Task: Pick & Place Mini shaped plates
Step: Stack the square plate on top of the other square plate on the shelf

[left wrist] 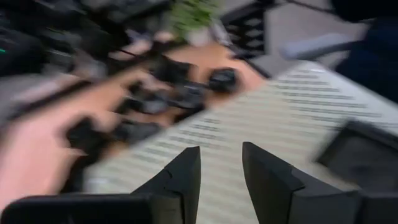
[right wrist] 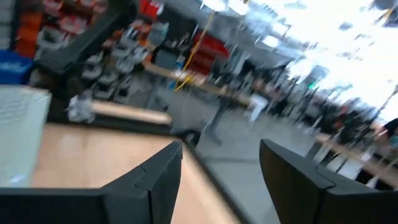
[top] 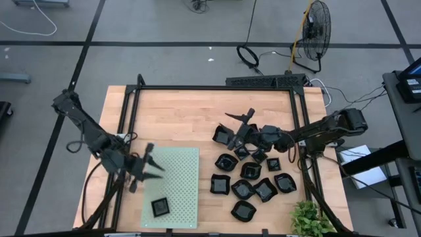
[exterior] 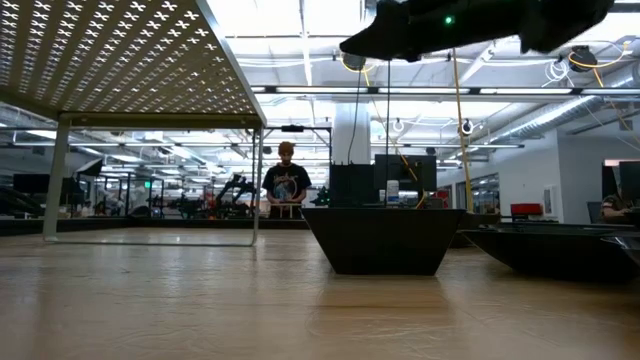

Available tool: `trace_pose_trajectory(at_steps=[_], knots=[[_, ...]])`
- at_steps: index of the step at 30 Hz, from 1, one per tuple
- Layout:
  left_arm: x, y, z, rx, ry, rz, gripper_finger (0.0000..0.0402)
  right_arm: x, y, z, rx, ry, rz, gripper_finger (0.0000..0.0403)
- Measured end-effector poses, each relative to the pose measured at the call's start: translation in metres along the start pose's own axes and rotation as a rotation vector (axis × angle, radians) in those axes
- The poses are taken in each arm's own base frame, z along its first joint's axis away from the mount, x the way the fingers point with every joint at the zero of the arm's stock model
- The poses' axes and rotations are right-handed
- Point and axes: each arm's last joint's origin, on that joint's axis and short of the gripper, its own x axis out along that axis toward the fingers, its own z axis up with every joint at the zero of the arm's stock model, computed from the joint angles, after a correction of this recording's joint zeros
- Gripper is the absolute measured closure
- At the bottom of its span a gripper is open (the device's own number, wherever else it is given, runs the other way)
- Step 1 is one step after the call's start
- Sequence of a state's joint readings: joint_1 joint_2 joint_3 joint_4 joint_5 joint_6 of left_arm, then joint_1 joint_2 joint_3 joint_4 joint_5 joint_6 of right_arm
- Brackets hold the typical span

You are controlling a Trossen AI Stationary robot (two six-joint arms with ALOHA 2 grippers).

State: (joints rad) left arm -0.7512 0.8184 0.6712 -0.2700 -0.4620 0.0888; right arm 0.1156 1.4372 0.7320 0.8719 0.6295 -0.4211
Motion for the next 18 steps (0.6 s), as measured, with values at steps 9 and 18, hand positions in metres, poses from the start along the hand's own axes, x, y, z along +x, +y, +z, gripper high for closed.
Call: trace_pose_trajectory(at_steps=[9, 18], knots=[[-0.024, 0.041, -0.026, -0.03, -0.067, 0.217, 0.0297, -0.025, -0.032, 0.018, 0.212, 0.376, 0.055, 0.0195], [-0.022, 0.071, -0.068, -0.116, -0.191, 0.174, 0.0303, -0.063, -0.081, 0.015, 0.423, 1.041, -0.04, 0.0195]])
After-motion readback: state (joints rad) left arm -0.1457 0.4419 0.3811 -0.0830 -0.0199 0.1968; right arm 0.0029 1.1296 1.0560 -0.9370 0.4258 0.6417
